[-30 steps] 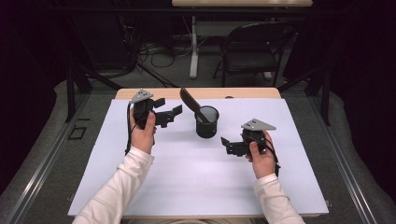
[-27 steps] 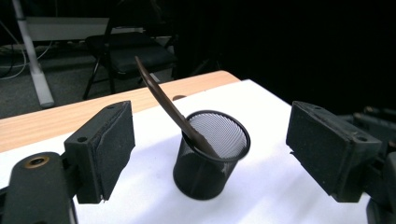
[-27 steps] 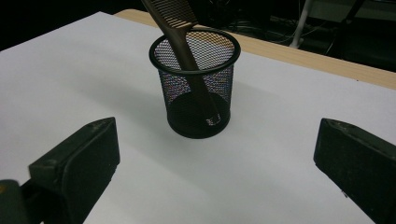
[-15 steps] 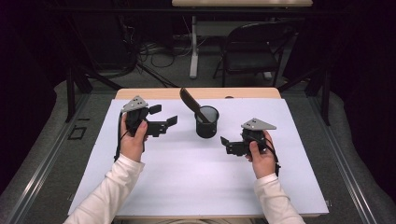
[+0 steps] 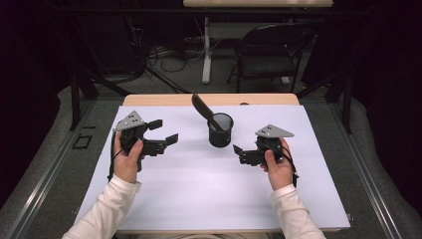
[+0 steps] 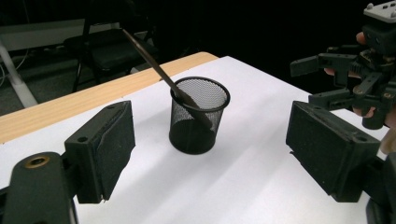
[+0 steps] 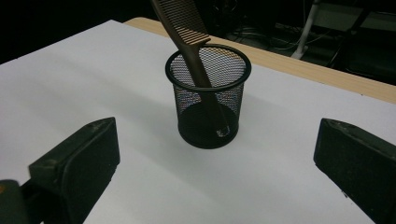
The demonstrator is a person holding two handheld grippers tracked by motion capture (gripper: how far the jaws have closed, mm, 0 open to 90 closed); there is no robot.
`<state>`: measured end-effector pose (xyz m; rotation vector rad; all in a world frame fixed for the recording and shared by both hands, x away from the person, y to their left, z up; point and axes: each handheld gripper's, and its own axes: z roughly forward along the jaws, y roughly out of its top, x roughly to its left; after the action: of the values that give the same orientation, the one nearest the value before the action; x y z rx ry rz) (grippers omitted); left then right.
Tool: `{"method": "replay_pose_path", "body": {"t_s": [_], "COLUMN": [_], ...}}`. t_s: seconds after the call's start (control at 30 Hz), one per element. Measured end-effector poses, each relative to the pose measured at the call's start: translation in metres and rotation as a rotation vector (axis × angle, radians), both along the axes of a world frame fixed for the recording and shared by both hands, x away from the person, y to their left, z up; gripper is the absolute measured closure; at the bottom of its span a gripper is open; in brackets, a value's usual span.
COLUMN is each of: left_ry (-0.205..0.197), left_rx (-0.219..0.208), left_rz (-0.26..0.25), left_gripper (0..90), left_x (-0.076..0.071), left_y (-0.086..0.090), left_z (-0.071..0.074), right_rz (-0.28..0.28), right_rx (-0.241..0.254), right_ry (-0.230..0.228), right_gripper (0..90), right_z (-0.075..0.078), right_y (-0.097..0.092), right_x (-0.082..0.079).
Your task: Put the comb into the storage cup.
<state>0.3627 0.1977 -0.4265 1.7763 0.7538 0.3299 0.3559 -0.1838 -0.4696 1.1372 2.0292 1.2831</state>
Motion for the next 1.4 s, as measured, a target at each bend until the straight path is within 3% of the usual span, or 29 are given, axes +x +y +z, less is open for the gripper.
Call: {"method": "replay_pose_path", "body": {"t_s": [0.33,0.63,1.07,1.4], "left_ry": [-0.025,-0.028,-0.053,-0.045], "left_rx": [0.010,0.028,0.007,0.003], "left_rz": [-0.002,0.018,0.070,0.122], "left_gripper": [15.8,15.8,15.8,15.8], "left_x": [-0.017,-0.034,-0.053,-0.055], "left_y": [0.021,0.041,0.062,0.074], "left_z": [-0.011,-0.027,-0.050,-0.067], "right_rz": [0.036,0.044,-0.015,-0.083], "right_rx": [-0.044,-0.052,-0.048,-0.018], "right_ry": [0.011,0.021,0.021,-0.011], "right_gripper": [0.3,0.3,0.3,0.3], "right_z": [0.000,-0.004,-0.014,-0.030], "right_y": [0.000,-0.008,-0.033,-0.055], "right_x": [-0.016,-0.034,-0.055,-0.065]}}
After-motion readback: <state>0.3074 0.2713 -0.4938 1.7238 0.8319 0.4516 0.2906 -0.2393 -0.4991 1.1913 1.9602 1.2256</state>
